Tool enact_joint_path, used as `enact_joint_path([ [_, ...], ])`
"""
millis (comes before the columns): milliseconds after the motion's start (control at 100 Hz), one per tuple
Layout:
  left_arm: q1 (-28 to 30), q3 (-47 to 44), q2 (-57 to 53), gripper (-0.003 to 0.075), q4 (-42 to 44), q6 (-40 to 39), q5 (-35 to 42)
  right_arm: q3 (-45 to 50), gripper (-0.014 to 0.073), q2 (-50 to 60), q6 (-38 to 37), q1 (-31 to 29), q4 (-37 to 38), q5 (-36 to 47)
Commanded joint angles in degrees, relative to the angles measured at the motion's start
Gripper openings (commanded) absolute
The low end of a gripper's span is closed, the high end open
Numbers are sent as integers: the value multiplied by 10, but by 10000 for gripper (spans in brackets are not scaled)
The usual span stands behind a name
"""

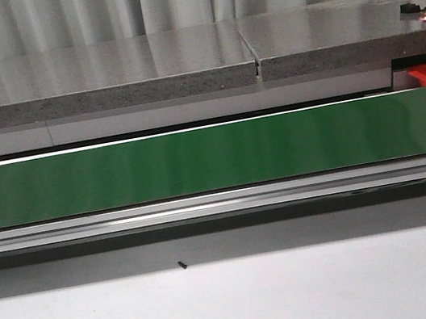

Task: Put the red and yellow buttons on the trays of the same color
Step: 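Lower the button into the yellow tray and open the right gripper, then raise the right gripper away from the yellow tray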

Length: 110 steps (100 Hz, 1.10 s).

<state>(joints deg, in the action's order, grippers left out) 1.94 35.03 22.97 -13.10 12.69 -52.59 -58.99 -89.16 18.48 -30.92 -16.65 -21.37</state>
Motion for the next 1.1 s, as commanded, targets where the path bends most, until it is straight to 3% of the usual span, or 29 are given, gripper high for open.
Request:
enact_joint_path([
  [0,-5,15,4,-19,-11,0,35,-8,-71,46,1,10,-9,17],
  [590,-5,15,4,-19,-11,0,35,73,-67,163,15,245,1,24],
  [1090,-5,15,4,-19,-11,0,35,156,-67,325,15,257,-3,21],
])
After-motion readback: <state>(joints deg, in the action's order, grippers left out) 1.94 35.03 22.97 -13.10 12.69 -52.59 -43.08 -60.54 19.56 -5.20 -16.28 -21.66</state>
